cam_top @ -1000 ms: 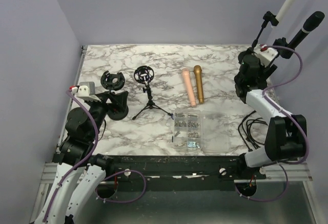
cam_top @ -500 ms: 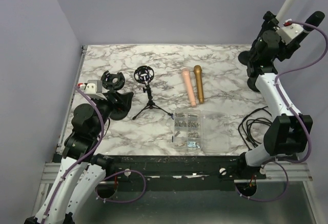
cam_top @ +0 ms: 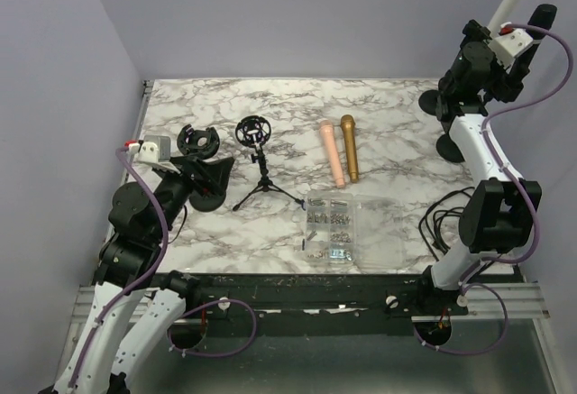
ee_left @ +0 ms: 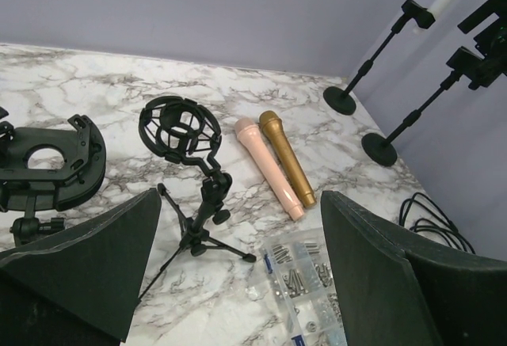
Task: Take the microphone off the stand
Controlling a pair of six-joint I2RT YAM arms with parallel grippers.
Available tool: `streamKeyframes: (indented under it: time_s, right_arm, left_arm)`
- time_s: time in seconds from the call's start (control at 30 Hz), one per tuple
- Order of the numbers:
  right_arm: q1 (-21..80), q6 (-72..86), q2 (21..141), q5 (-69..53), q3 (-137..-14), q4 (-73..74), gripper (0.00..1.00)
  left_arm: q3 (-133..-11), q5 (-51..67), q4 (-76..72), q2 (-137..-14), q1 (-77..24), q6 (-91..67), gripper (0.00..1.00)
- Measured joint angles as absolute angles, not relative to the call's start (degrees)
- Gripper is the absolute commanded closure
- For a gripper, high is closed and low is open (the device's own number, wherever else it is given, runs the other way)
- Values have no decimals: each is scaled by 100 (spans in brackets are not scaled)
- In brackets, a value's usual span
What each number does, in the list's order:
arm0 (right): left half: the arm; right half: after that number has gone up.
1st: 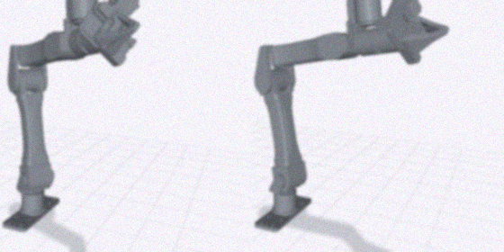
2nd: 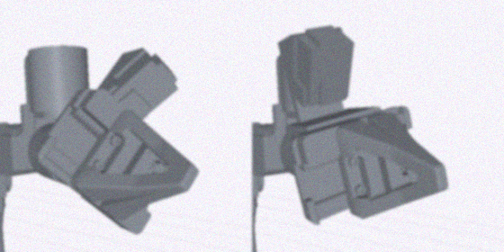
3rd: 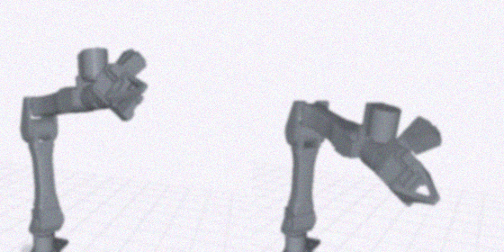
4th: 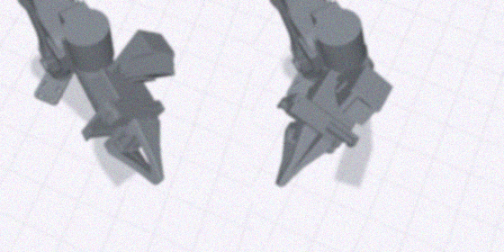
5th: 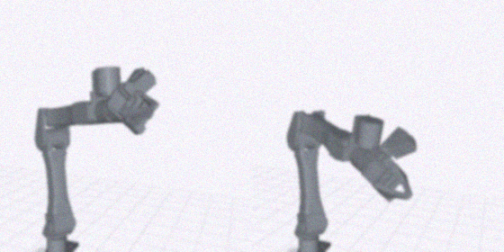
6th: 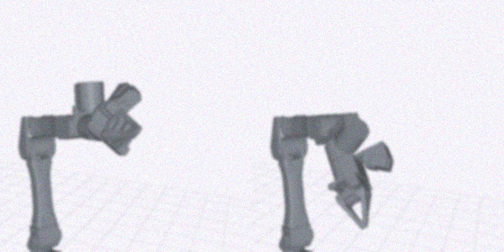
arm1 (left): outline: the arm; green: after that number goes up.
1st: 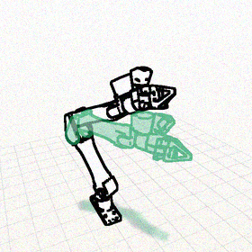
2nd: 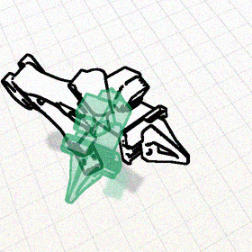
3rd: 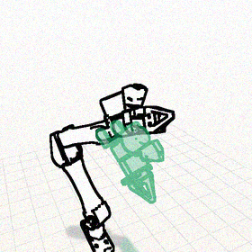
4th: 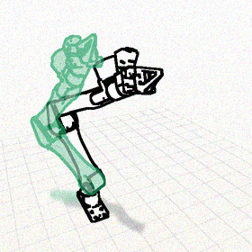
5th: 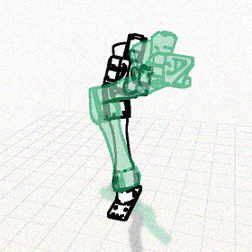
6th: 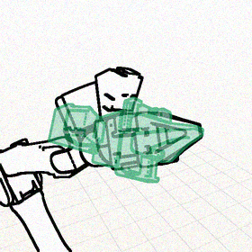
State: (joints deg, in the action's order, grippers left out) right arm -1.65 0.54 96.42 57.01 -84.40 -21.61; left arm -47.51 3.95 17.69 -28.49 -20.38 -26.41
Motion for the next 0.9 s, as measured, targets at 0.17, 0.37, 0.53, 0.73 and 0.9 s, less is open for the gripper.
streamKeyframes:
  time_s: [0.17, 0.37, 0.53, 0.73, 0.9]
  right_arm:
    - [-200, -16, 9594, 5706, -8425, -2128, 1]
    - [-200, -373, 9282, 5714, -8263, -2259, 2]
    - [-209, -945, 9236, 5774, -8263, -2578, 2]
    - [-344, -1367, 9303, 5774, -8291, -2777, 7]
    - [-482, -1647, 9679, 5760, -8510, -2842, 18]
  left_arm:
    - [-4825, 515, 1758, -3002, -2038, -2783, 16]
    - [-4735, 646, 1726, -3190, -2038, -2917, 15]
    - [-4716, 694, 1719, -3194, -2038, -2919, 15]
    - [-4716, 698, 1719, -3194, -2038, -2888, 15]
    - [-4716, 696, 1723, -3175, -2038, -2864, 15]
